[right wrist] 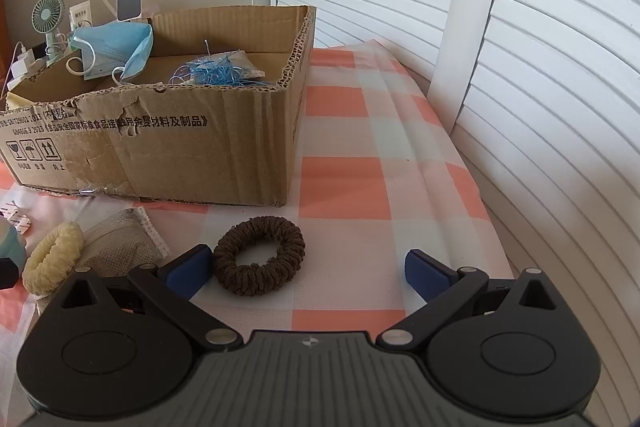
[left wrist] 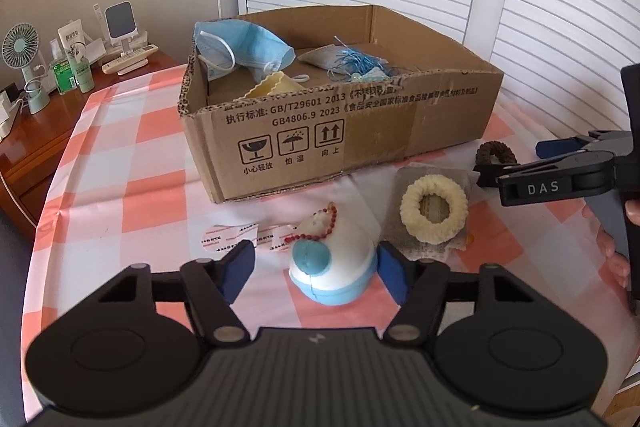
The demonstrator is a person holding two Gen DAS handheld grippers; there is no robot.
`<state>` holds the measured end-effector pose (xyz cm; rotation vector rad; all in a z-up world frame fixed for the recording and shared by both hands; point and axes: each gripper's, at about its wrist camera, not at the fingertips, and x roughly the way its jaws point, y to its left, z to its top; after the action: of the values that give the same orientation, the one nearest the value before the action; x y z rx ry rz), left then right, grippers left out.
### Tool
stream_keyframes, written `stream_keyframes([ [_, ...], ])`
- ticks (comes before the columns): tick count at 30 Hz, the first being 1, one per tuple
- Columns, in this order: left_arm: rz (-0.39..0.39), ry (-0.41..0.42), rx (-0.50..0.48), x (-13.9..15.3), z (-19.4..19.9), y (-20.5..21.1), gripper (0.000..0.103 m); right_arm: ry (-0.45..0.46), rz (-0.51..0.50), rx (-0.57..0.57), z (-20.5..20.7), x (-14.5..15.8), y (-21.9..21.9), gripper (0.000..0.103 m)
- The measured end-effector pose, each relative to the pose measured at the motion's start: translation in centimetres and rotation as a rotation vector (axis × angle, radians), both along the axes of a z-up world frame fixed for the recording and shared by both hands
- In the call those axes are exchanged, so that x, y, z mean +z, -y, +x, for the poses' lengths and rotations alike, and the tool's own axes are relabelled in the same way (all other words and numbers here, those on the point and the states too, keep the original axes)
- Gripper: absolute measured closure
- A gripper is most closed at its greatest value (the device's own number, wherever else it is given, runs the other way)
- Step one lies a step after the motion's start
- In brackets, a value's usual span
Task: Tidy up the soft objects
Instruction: 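Grasp the blue-white plush ball with the left gripper while the right grasps the brown scrunchie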
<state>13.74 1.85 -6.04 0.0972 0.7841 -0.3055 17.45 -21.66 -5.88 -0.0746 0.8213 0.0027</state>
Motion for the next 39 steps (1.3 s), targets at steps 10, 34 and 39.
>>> stream_keyframes([
  [10,-0.037,-0.004,-0.002,-0.3,0.2,0.4,0.058,0.015,0.003,0.003,-0.2,-0.1,0.1,0.000],
  [34,-0.103,-0.016,-0.008,-0.5,0.1,-0.5,0.059,0.035,-0.013,0.155,-0.8,0.7,-2.1,0.043],
  [39,-0.105,-0.021,-0.016,-0.4,0.1,-0.7,0.060,0.024,-0.017,0.159,-0.8,1.0,-2.4,0.054],
])
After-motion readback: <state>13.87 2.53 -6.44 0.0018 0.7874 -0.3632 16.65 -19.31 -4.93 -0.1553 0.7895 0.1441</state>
